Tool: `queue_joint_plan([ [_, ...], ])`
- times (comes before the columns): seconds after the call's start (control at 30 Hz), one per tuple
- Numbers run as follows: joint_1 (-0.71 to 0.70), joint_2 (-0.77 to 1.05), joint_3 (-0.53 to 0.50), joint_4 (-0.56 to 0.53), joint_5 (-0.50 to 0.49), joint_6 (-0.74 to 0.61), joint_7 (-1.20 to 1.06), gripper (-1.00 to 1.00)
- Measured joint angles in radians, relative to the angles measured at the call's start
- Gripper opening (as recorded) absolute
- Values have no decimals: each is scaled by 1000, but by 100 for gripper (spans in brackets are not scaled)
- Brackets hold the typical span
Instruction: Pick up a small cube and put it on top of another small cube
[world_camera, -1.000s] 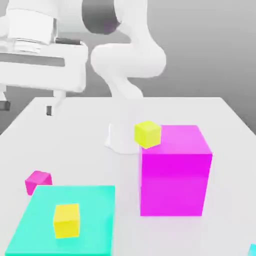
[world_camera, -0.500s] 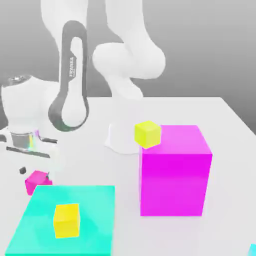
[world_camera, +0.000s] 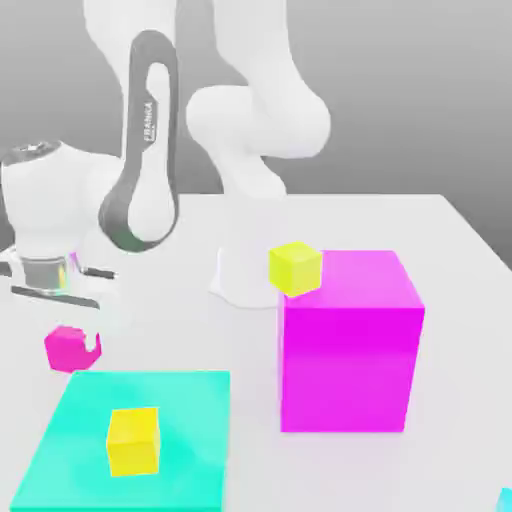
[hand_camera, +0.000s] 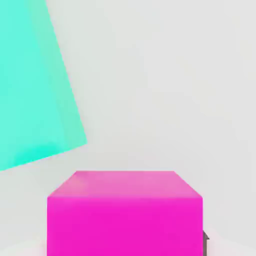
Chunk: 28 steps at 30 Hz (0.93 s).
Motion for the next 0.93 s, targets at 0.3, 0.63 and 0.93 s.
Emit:
queue_joint_plan([
  [0.3,142,-328,208,41,-5,-364,366,-100],
  [0.63,290,-692,477,92,88,-777,714,-100],
  [0.93,320,-703,550,-11,128,-682,772,100],
])
